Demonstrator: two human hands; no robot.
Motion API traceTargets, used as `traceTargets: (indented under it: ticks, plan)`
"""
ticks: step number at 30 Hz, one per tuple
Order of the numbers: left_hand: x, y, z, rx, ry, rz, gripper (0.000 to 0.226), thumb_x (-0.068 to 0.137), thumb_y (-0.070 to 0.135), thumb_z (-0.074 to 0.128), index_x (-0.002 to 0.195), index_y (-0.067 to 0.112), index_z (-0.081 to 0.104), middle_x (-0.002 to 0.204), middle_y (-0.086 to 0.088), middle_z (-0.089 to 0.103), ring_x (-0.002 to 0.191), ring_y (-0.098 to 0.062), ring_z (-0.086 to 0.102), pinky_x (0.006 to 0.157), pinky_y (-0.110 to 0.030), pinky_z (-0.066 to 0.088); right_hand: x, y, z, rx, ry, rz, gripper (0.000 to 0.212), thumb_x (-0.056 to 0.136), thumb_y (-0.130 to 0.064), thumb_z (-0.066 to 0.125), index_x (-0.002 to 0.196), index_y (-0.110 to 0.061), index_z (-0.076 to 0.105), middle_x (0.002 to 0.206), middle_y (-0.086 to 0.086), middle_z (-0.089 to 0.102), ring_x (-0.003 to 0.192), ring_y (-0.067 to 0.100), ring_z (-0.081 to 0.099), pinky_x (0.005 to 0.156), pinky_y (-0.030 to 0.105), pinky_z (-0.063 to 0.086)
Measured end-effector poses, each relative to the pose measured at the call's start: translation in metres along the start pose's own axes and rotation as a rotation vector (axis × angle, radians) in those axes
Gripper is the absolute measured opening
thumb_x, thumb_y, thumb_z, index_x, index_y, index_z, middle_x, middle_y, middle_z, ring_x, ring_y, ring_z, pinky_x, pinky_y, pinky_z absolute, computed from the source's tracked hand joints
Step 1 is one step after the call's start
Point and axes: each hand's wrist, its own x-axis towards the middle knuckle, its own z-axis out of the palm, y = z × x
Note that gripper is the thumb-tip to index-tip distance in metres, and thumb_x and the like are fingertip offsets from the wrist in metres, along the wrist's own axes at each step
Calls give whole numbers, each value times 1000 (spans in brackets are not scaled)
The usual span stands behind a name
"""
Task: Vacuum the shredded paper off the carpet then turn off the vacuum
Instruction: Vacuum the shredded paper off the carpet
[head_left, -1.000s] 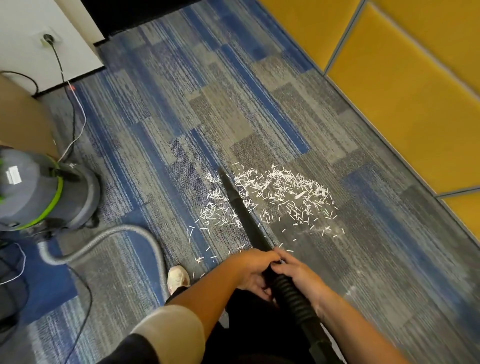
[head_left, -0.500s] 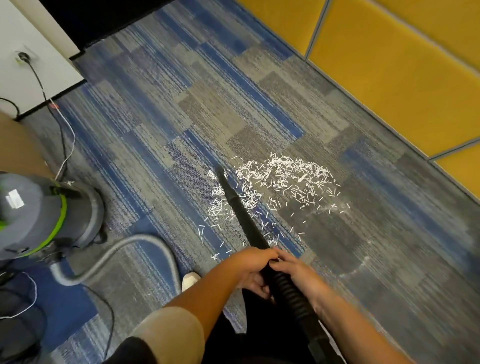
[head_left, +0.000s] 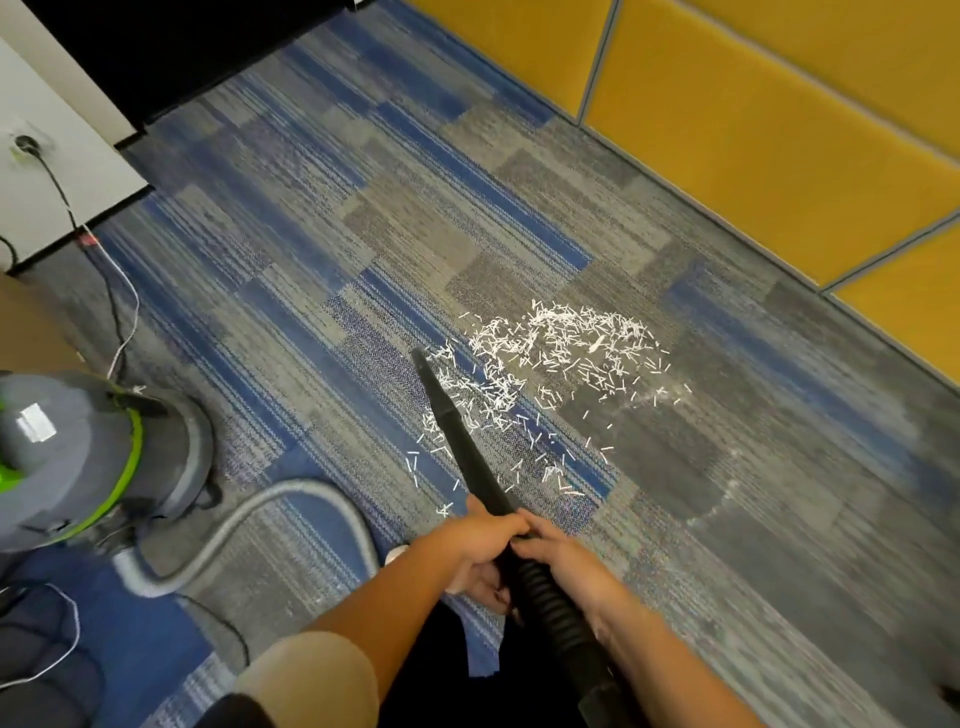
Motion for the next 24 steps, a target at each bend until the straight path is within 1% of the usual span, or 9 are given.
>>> traceTargets:
  ticks: [2, 3, 5, 7, 10, 14, 17, 20, 24]
  plan:
    - [-1, 3, 6, -23, 10, 15, 15, 99, 31, 42, 100, 16, 39, 65, -8, 55, 47, -19, 54, 51, -32, 51, 0, -3, -8, -26, -12, 10, 51, 92, 4, 46, 138, -15, 38, 67, 19, 60, 41, 25, 57, 34, 27, 47]
    - [0, 5, 11, -45, 28, 21, 15, 99, 30, 42, 100, 15, 40, 64, -7, 55, 46, -19, 54, 52, -32, 50, -1, -7, -13, -44, -33, 7, 48, 92, 4, 46, 136, -15, 39, 66, 20, 60, 41, 25, 57, 34, 27, 47]
    - [3, 7, 22, -65, 50, 27, 26, 98, 31, 43, 115, 12, 39, 53, -6, 53, 40, -17, 52, 52, -33, 50, -4, -11, -23, -46, -60, 8, 43, 91, 6, 43, 130, -13, 42, 63, 19, 59, 40, 24, 57, 33, 26, 46]
    - [9, 9, 33, -75, 44, 32, 36, 99, 30, 41, 126, 9, 31, 47, -5, 48, 37, -16, 49, 46, -29, 52, -8, -13, -34, -43, -58, 16, 44, 92, 5, 43, 129, -18, 43, 65, 20, 59, 40, 25, 57, 34, 27, 47]
    - [13, 17, 47, -90, 51, 51, 34, 98, 28, 43, 123, 9, 28, 47, -5, 41, 38, -15, 42, 40, -26, 51, -12, -15, -51, -24, -33, 14, 52, 91, 4, 45, 138, -19, 39, 67, 20, 60, 40, 25, 58, 33, 27, 47]
    - [18, 23, 58, -81, 20, 55, 40, 98, 29, 44, 128, 4, 34, 50, -7, 44, 37, -15, 44, 39, -25, 49, -17, -19, -63, -46, -16, 8, 57, 92, 3, 45, 143, -20, 34, 62, 19, 61, 40, 26, 57, 34, 28, 48]
    - [22, 22, 59, -67, 12, 53, 42, 97, 30, 45, 130, 5, 34, 57, -7, 47, 38, -15, 47, 40, -26, 49, -19, -21, -63, -64, -1, -1, 58, 92, 3, 45, 144, -20, 34, 61, 19, 62, 40, 25, 57, 35, 28, 48]
    - [20, 21, 54, -85, 13, 54, 51, 97, 30, 44, 138, 9, 23, 60, -8, 50, 38, -16, 52, 42, -29, 52, -16, -20, -60, -66, -9, 6, 56, 92, 4, 45, 142, -21, 37, 64, 20, 61, 40, 25, 57, 36, 29, 49]
    - [17, 20, 45, -76, 31, 51, 61, 99, 32, 40, 146, 9, 9, 39, -2, 47, 34, -13, 52, 46, -32, 56, -12, -21, -51, -97, -18, 5, 54, 92, 3, 46, 140, -21, 38, 63, 18, 61, 41, 24, 58, 37, 29, 50]
